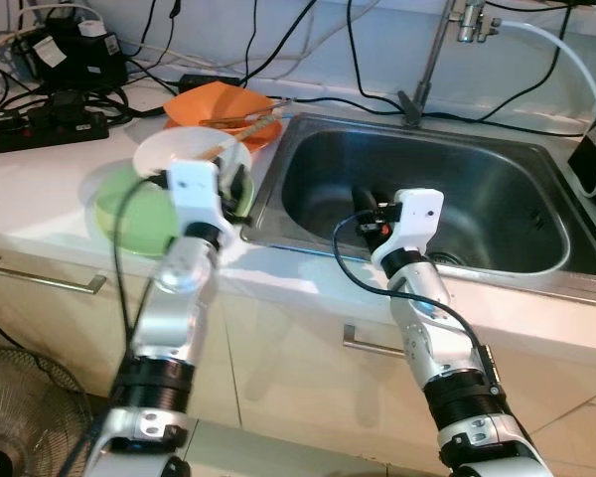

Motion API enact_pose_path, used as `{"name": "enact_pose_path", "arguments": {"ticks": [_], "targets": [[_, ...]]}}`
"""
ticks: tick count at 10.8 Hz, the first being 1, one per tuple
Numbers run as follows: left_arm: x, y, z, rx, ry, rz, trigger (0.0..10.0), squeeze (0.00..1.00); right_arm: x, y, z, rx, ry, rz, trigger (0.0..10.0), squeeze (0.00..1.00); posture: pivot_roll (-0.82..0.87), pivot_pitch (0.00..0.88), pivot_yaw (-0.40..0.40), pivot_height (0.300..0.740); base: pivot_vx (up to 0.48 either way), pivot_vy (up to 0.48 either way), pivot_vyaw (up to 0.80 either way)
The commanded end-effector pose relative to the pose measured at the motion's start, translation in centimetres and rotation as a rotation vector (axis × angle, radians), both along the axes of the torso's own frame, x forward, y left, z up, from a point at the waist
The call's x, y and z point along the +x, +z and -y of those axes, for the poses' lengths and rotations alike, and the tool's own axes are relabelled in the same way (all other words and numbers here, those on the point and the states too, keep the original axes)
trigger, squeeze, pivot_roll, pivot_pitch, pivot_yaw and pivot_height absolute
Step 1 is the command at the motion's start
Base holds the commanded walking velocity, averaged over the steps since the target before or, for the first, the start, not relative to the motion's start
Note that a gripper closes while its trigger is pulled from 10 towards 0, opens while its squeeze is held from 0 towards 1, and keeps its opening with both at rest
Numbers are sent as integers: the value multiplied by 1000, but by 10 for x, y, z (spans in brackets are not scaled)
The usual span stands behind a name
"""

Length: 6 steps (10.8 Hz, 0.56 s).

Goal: Kitchen organization

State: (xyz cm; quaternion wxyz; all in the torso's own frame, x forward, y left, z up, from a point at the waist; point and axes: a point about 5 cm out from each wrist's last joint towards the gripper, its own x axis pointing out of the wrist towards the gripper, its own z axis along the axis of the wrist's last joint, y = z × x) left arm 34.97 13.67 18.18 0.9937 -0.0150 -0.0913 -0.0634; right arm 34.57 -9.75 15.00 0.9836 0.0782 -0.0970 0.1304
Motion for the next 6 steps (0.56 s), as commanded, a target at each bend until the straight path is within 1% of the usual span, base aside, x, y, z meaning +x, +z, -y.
{"name": "enact_pose_path", "arguments": {"ticks": [1,3,6], "targets": [[-2,-1,-1,2,19,-3,10000,0,1,1,2,-5,-7,1,10000,0,195,0,-27,740,0,0,0],[-2,3,-8,-3,51,8,10000,0,2,1,5,-7,-15,-1,10000,0,202,0,-31,740,0,0,0],[-5,8,-26,-2,123,20,10000,0,3,2,5,-8,-17,0,10000,0,206,0,-34,740,0,0,0]]}}
